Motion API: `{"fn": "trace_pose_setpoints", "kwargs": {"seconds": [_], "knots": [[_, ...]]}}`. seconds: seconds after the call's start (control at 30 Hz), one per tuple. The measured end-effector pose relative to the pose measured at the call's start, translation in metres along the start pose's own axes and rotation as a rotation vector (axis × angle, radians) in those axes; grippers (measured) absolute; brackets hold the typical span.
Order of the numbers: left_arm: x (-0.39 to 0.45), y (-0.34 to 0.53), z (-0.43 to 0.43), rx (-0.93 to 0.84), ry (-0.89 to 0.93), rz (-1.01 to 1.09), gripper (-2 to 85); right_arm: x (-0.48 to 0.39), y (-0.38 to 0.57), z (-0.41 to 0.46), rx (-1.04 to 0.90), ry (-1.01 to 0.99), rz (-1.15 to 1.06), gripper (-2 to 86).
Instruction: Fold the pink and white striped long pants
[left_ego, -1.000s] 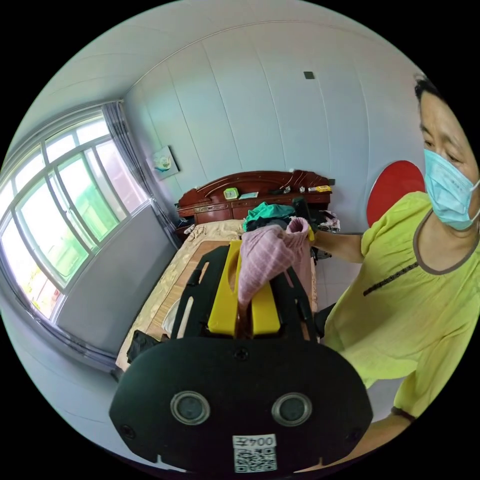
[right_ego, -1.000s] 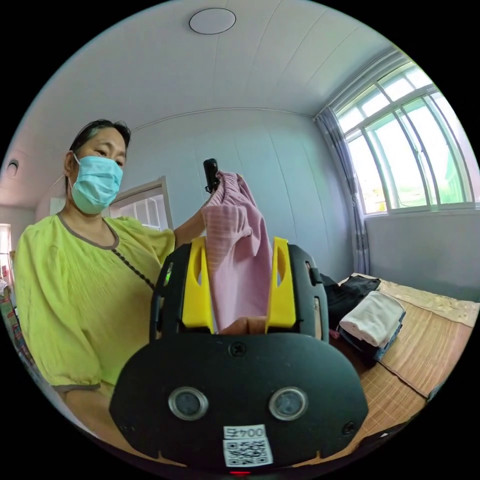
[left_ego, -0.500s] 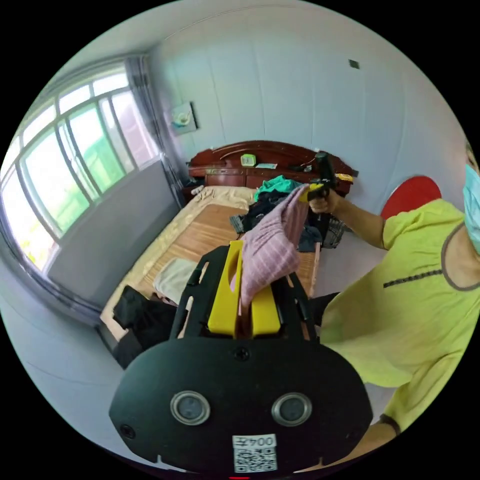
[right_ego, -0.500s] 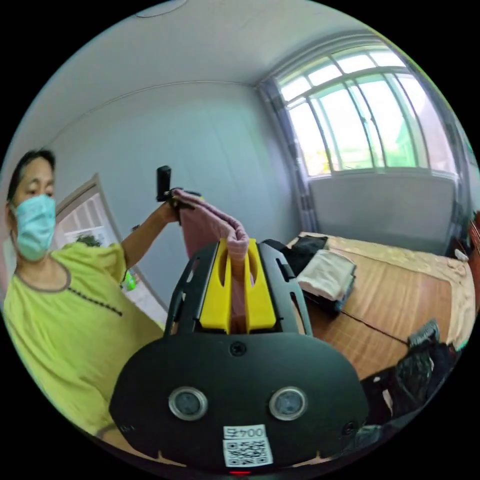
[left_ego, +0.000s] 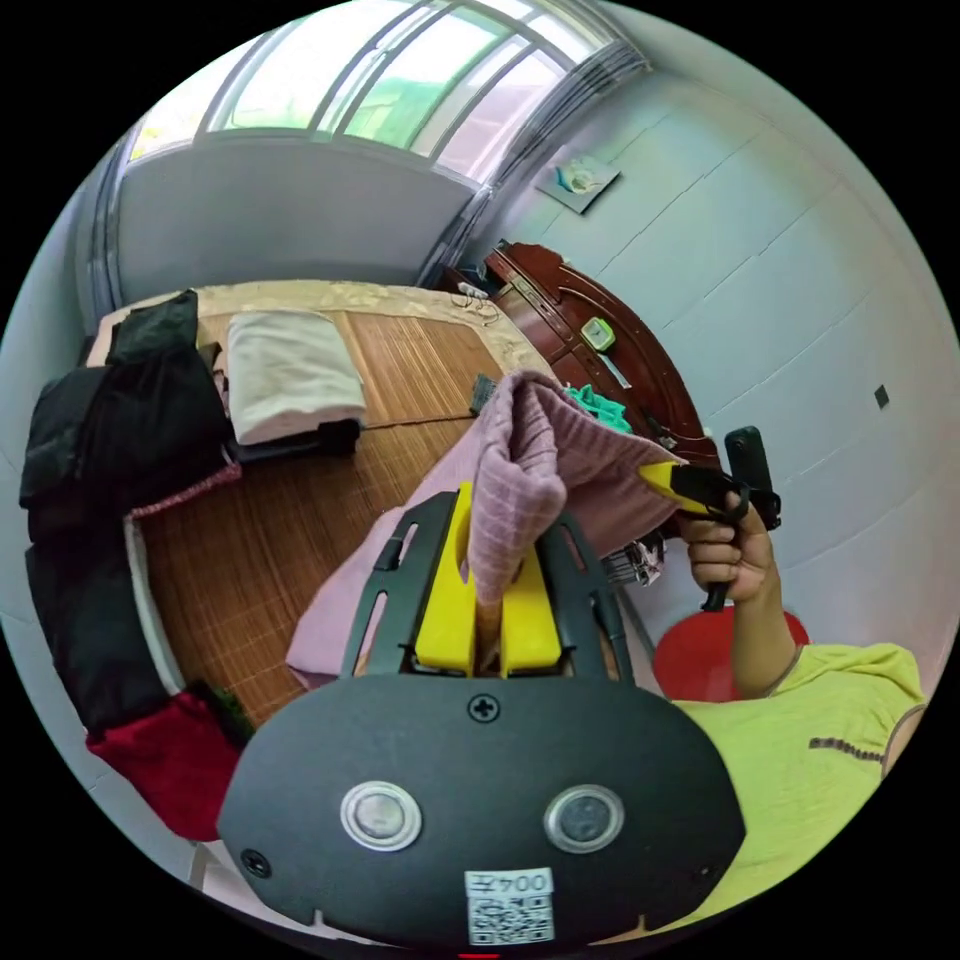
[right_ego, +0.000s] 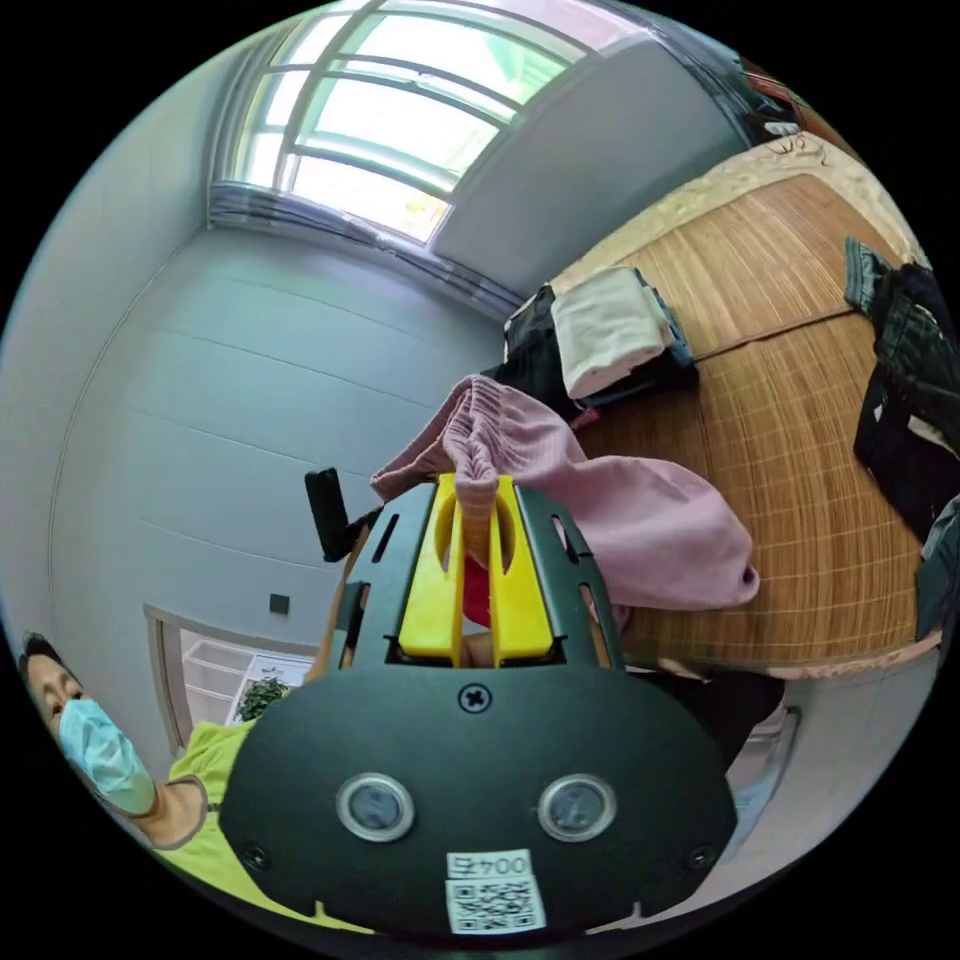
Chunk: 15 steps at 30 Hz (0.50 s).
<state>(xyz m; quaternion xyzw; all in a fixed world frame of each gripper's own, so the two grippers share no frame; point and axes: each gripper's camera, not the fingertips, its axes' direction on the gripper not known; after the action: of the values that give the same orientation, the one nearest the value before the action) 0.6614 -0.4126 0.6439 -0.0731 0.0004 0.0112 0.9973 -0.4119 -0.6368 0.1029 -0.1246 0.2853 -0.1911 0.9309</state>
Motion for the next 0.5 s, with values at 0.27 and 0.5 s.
{"fn": "trace_pose_setpoints", "kwargs": {"seconds": [0.27, 0.5], "knots": [[-0.021, 0.058, -0.048, 0.146, 0.056, 0.042, 3.1, 0.002, -0.003, 0.048, -0.033, -0.116, 0.041, 4.3], [-0.02, 0.141, -0.088, 0.365, -0.062, 0.17, 4.2, -0.01, -0.01, 0.08, -0.098, -0.199, 0.054, 4.7]]}}
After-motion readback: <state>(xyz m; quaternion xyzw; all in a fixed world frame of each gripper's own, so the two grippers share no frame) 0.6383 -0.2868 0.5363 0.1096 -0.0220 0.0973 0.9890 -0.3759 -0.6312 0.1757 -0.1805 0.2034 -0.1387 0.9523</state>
